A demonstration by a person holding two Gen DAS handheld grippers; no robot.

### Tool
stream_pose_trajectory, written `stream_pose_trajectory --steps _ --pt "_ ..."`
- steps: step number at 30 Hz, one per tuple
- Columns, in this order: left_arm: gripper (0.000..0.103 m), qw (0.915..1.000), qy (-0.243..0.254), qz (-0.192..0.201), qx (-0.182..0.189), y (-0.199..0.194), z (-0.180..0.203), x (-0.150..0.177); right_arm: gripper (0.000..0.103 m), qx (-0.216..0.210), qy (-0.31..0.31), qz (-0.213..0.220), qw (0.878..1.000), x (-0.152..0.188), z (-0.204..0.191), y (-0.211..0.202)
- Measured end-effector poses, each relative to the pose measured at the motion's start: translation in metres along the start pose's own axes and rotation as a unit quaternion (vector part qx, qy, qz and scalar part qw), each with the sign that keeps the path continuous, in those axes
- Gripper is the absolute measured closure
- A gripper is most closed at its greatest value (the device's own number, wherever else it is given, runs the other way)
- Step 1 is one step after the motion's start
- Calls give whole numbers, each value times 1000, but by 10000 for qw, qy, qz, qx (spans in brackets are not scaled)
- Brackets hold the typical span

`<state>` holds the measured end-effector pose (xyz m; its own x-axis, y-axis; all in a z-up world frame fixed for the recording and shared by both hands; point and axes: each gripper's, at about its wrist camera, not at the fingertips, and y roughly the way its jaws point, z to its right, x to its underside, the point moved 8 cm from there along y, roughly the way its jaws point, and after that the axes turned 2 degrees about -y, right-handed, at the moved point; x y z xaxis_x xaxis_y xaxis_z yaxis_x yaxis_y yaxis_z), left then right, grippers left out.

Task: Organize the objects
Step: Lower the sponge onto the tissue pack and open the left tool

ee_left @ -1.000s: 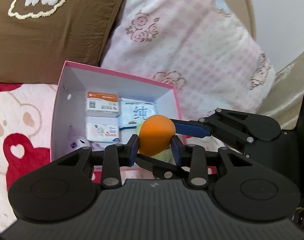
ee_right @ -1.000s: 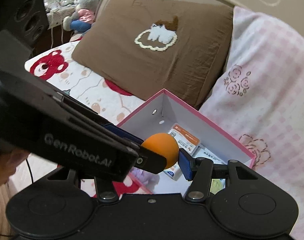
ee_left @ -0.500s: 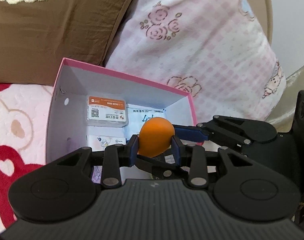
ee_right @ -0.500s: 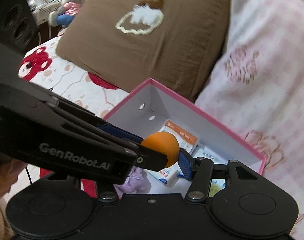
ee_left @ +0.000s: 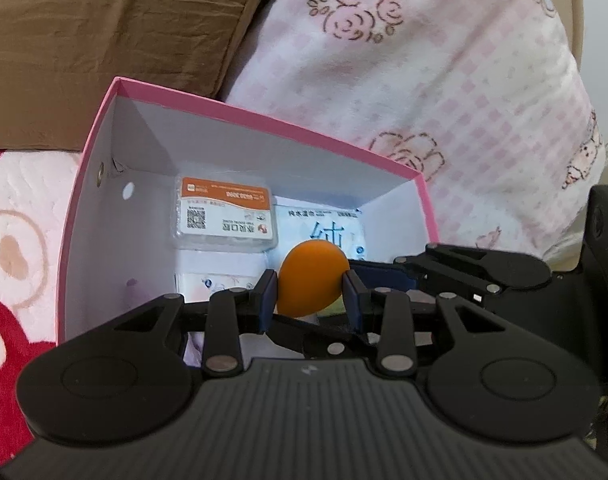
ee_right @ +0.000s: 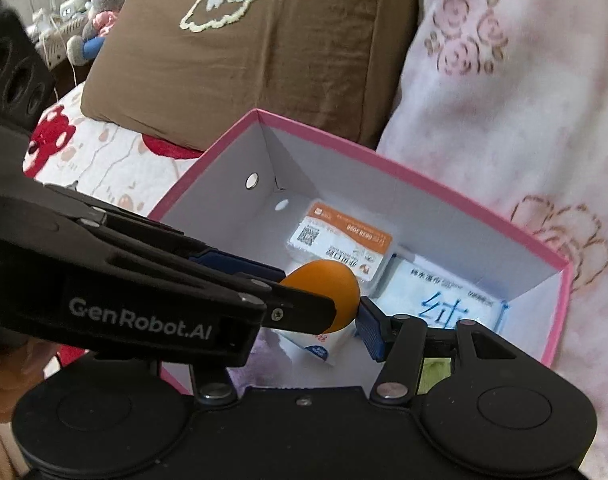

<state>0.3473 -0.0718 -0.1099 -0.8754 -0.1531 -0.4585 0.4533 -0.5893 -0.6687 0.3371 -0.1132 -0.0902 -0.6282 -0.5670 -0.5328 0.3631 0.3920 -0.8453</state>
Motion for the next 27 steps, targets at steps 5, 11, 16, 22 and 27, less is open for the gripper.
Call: stream_pose_trajectory --steps 5,11,16,22,27 --pt "69 9998 -82 145 -140 8 -13 0 41 -330 579 181 9976 1 10 14" --pt "69 9991 25 270 -337 11 -18 1 41 -269 565 169 9979 3 6 31" --pt "70 9984 201 350 -391 14 -21 0 41 -449 760 135 9960 3 10 39" --pt "72 9983 189 319 -458 22 -28 3 43 -425 717 17 9965 8 11 50" --pt "71 9954 336 437 -788 25 -31 3 43 -260 749 -60 9968 11 14 58"
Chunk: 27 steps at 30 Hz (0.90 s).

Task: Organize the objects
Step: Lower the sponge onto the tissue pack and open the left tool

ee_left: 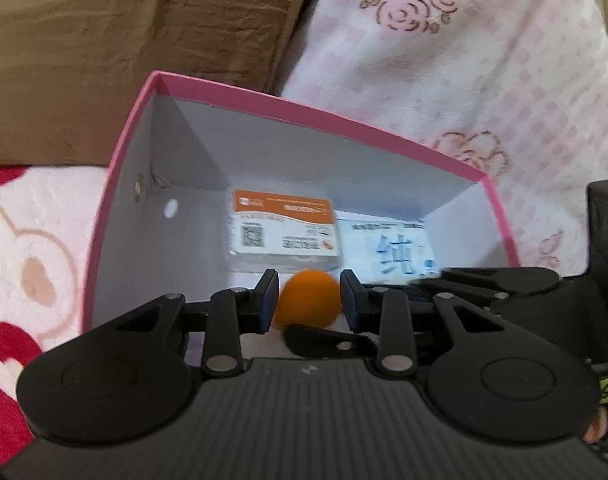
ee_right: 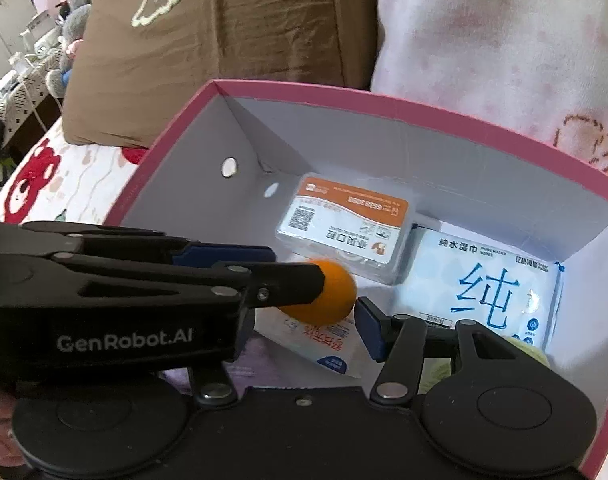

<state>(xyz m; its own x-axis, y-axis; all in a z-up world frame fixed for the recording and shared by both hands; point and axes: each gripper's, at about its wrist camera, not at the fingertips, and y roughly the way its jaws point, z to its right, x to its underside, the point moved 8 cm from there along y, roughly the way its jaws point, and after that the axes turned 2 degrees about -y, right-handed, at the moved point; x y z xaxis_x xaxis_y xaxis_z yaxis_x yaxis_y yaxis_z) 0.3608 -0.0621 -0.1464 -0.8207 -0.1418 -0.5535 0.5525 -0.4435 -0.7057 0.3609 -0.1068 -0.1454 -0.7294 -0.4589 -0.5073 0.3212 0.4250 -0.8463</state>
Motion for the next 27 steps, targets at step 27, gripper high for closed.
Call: stream_pose_trajectory --steps 27 --pt "72 9991 85 11 -409 -19 -10 -1 50 385 158 219 9989 -7 -3 8"
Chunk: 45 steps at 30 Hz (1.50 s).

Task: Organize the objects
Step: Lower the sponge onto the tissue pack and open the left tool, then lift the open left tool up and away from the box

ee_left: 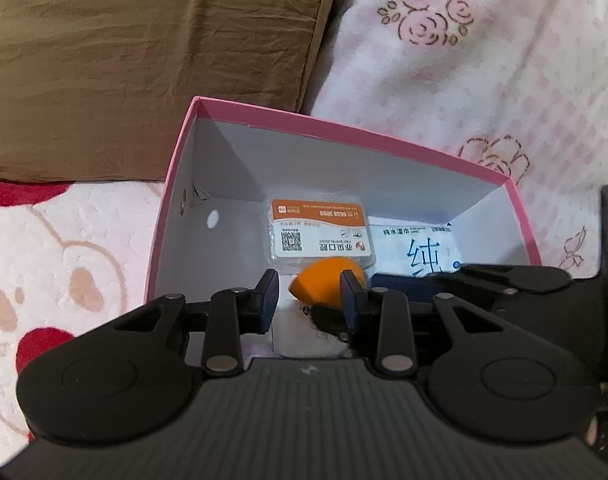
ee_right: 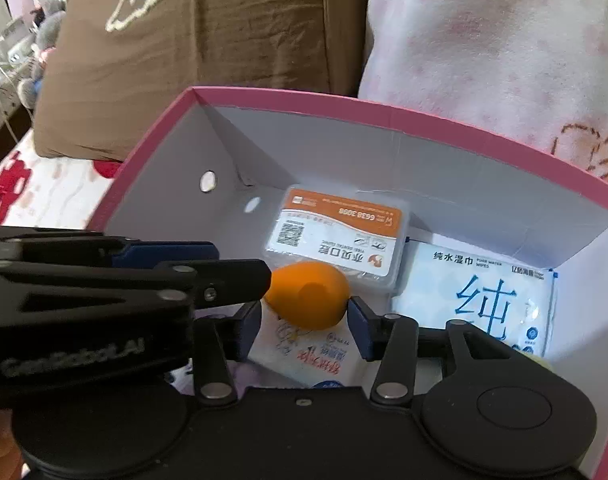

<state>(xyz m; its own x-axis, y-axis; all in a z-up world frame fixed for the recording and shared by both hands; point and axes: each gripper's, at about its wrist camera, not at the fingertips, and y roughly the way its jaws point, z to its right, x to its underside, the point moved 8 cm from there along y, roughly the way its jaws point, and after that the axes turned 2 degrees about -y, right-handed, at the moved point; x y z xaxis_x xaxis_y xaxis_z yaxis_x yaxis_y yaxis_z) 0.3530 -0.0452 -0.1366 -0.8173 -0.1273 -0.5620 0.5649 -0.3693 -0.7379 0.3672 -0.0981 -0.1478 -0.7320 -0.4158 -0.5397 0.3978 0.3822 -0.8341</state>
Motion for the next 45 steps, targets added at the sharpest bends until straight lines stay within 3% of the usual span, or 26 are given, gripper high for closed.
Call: stream_pose_trajectory --steps 2,10,20,28,33,36,41,45 --pt "71 10000 39 -33 -41 -2 1 1 42 69 -101 134 9998 3 1 -9" --pt "68 9997 68 -142 -190 -23 12 8 36 102 79 644 9978 26 11 -57" --pt "65 9990 65 -50 -446 -78 15 13 30 -35 -103 1178 9930 39 -15 -108" --pt "60 9984 212 -46 -525 -121 31 16 24 201 -325 1458 9886 43 -31 -143" --pt "60 9978 259 53 -612 -149 34 17 24 775 -536 1435 9852 50 -28 -160" --pt "57 9967 321 152 -728 -165 33 24 22 740 -322 1463 9859 56 -26 -174" --pt "54 9959 381 135 -812 -181 37 37 11 743 -193 1608 9840 68 -32 -198" --pt "45 9961 448 121 -747 -189 48 47 4 734 -50 1687 9829 76 -39 -212"
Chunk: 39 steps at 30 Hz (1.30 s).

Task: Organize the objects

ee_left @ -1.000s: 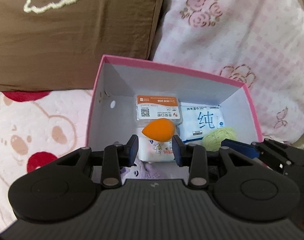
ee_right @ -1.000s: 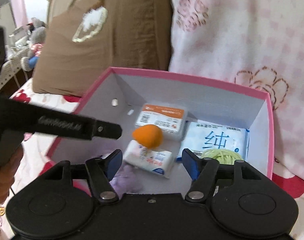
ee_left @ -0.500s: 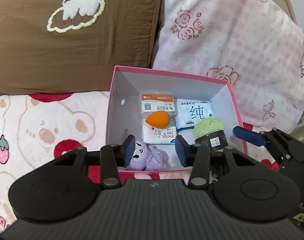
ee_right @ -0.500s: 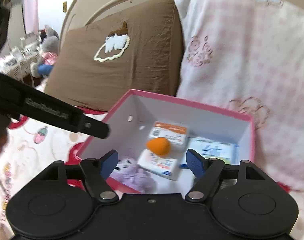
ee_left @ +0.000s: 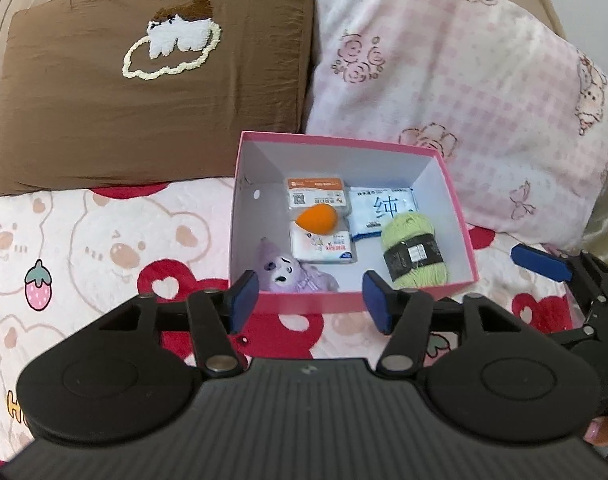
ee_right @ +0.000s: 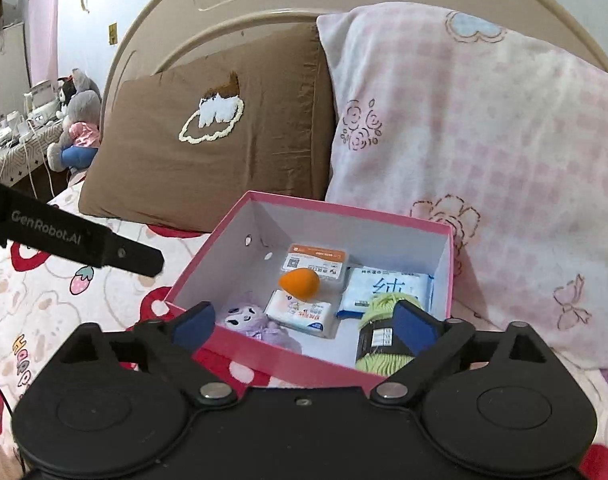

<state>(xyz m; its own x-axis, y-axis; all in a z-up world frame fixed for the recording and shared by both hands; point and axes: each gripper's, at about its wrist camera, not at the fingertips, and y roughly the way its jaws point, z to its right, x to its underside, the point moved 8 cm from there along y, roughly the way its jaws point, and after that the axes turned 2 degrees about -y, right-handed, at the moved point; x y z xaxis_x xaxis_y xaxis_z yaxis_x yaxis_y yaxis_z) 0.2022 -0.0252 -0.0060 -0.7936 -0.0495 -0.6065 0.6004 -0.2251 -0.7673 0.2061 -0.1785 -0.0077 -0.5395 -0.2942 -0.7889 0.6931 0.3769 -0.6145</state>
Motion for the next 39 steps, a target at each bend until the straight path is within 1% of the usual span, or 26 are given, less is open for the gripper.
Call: stream_pose_trajectory --steps 2,3,5,7,10,12,14,19,23,26,29,39 --pt "39 9999 87 11 -103 -4 4 5 1 72 41 56 10000 1 -1 -7" --pt "38 9998 121 11 -150 -6 6 8 1 75 30 100 9999 2 -2 -11" --pt "31 9997 160 2 -208 -9 8 13 0 31 -12 118 9999 4 -6 -19" --pt "29 9995 156 -4 -268 -11 7 19 0 12 5 20 10000 9 -9 -24" --pt "28 9993 71 -40 -371 -13 2 28 0 59 97 -93 9999 17 -11 -29" --pt "25 9991 -8 -56 -416 -14 -1 33 0 109 160 -158 9997 23 -12 -30" --pt "15 9988 -19 -33 -489 -15 -3 39 0 126 186 -237 9995 30 -13 -31" --pt "5 9983 90 -44 -568 -14 -3 51 0 323 172 -365 9987 42 -12 -31" --pt "5 9978 106 -219 -613 -10 -3 59 0 438 167 -487 9977 47 -9 -32" --pt "5 9980 -2 -184 -608 -10 -6 64 0 535 257 -519 9969 50 -5 -34" --pt "0 9972 -20 -203 -717 -11 -8 71 0 564 349 -560 9962 52 -3 -37" --pt "0 9951 36 -344 -922 -2 -13 92 0 763 473 -728 9933 63 -1 -39"
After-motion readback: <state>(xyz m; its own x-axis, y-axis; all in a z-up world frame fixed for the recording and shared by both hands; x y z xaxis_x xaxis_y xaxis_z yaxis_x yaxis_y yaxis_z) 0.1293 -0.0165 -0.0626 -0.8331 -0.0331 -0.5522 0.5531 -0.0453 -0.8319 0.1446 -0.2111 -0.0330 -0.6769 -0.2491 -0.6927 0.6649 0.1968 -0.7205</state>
